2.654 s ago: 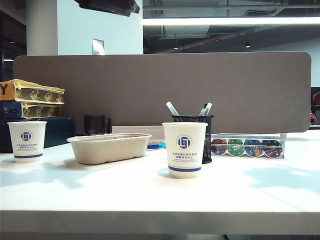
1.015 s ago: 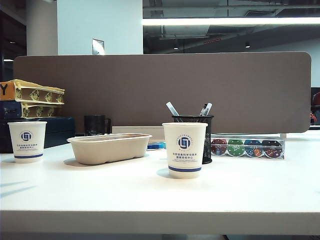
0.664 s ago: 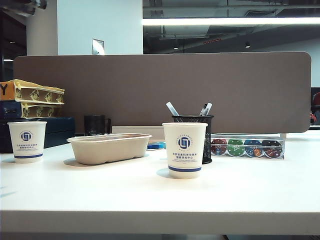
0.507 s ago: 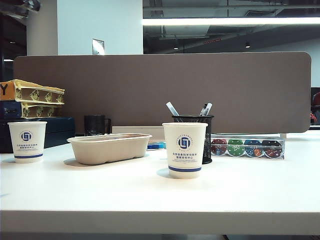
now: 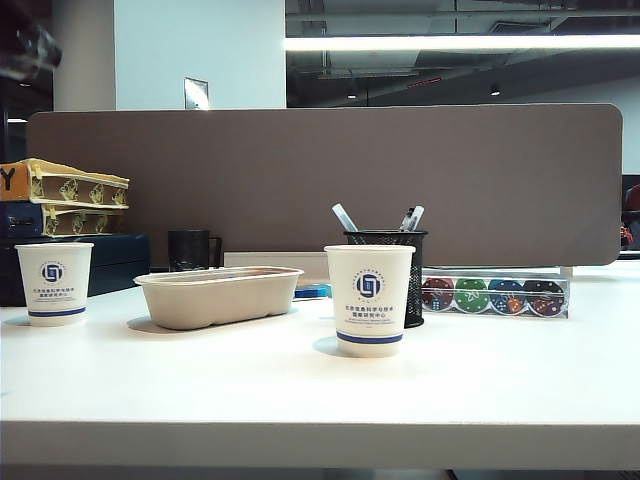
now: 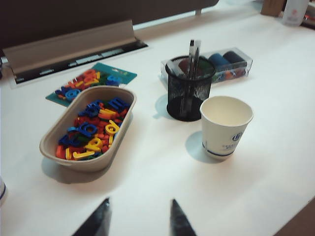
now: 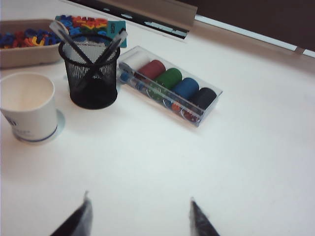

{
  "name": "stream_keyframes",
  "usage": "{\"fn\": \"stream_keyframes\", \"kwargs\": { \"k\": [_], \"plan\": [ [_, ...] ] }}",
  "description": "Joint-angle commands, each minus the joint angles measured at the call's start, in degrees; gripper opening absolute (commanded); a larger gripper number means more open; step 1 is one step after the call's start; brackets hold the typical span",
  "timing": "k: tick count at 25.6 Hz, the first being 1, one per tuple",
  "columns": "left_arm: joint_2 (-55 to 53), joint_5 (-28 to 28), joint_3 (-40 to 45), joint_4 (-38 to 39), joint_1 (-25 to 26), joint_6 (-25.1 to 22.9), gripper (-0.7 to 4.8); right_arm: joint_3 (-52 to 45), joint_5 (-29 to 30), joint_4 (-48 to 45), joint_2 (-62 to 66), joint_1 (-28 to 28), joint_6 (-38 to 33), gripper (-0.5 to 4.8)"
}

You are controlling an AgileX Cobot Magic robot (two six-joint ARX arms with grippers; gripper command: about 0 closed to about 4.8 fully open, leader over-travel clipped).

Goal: Pick up one pen and put it in the pen container.

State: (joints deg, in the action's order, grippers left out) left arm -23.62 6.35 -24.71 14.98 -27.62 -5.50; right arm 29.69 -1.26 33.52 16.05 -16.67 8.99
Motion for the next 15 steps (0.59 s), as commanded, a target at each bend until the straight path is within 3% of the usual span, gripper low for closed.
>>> {"fn": "stream_keyframes", "kwargs": {
  "k": [1,4,8,15],
  "plan": [
    [0.09,-1.38,0.28,-0.87,0.07,-0.07,1.49,-0.96,0.24,-0.74,0.11,-0.09,-0.17,2.42],
    [0.04,-3.41,0.28,-0.92,0.07,-0.31,1.49,-1.84,0.09,-0.98,0.11,-0.09,-0.15,2.43],
    [-0.02,-6.95,0.31,-0.85,0.07,-5.53,1.49,-2.91,-0.11,-3.15,0.13,-0.09,0.0,2.42],
    [-0.02,-9.38,1.99,-3.08,0.09,-4.5,1.48,-4.37,-0.11,-9.16,0.37,-0.09,-0.02,2.43]
  ]
}}
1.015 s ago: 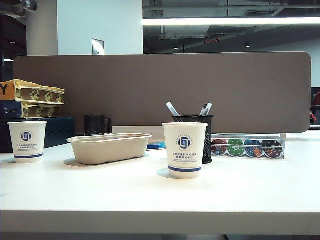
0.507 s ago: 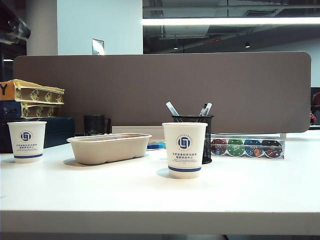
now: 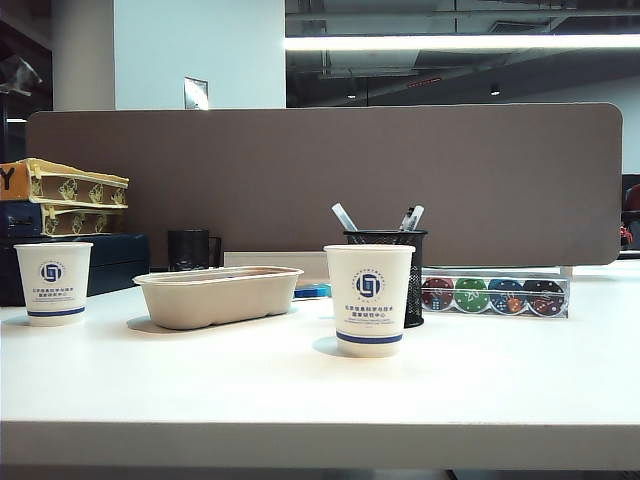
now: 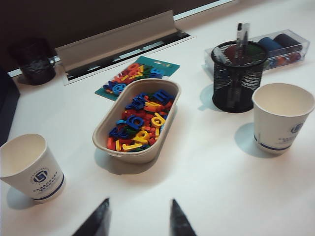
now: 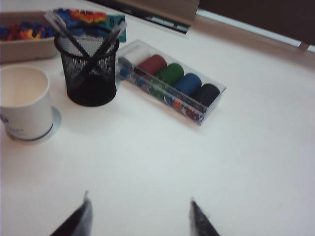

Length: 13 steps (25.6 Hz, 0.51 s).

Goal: Pick up one pen and put it in the pen container.

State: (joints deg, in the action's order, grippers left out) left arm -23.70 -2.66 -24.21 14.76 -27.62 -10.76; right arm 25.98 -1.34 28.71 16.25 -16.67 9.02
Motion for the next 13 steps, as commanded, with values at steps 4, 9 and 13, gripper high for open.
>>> {"fn": "stream_keyframes", "kwargs": {
  "k": [4,9,13],
  "plan": [
    [0.04,-0.37,4.85,-10.75,0.07,3.3,1.47,-2.78,-0.02,-9.9,0.17,-0.09,-0.04,2.43],
    [0.04,-1.46,7.39,-15.1,0.07,4.17,1.15,-5.22,-0.24,-14.25,0.17,-0.07,-0.04,2.43],
    [0.04,-1.9,9.14,-15.12,0.07,4.17,1.15,-7.58,-1.7,-15.65,0.17,-0.07,-0.04,2.43]
  ]
}}
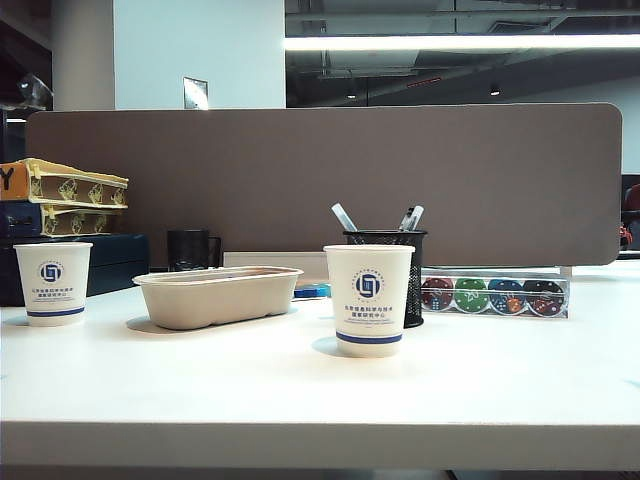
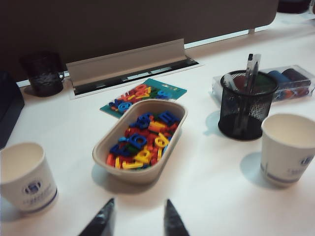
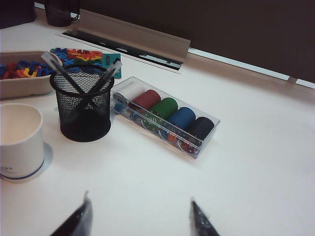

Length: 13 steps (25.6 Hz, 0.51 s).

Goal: Pick up one pen and put it in the pen container.

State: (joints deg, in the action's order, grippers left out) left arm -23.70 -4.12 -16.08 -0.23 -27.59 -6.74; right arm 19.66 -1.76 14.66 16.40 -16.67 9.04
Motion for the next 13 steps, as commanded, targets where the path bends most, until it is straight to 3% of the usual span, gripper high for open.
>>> {"fn": "stream_keyframes", "kwargs": {
  "k": [1,9,13],
  "plan": [
    [0.04,-0.44,1.49,-0.13,0.04,0.15,1.15,-1.79,-1.31,-1.6,0.02,-0.09,-0.07,2.43],
    [-0.04,-5.42,2.95,-2.78,0.04,0.26,1.16,-2.36,-3.34,-2.93,0.0,-0.07,-0.39,2.43],
    [-0.33,-9.75,4.26,-4.39,0.07,1.44,1.16,-2.43,-7.63,-2.89,0.04,-0.07,-2.64,2.43]
  ]
}}
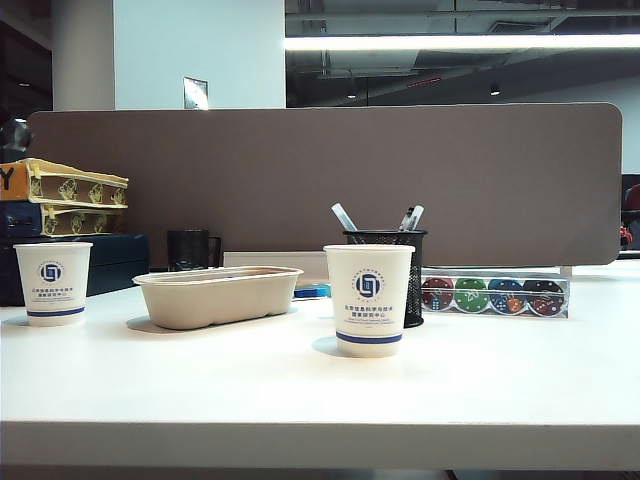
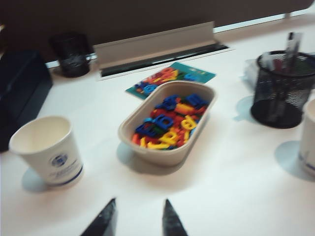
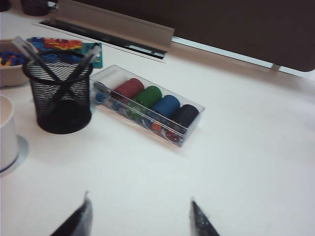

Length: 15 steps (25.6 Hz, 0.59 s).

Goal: Pick up one pen and put it in the pen container.

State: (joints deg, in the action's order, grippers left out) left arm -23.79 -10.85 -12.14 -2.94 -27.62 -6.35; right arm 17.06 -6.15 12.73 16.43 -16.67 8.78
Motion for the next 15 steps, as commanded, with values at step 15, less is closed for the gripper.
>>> {"fn": "stream_keyframes", "kwargs": {
  "k": [15],
  "plan": [
    [-0.44,-4.98,4.74,-6.99,0.07,4.92,1.16,-5.22,-7.28,-7.82,0.07,0.15,-5.77,2.43]
  ]
}}
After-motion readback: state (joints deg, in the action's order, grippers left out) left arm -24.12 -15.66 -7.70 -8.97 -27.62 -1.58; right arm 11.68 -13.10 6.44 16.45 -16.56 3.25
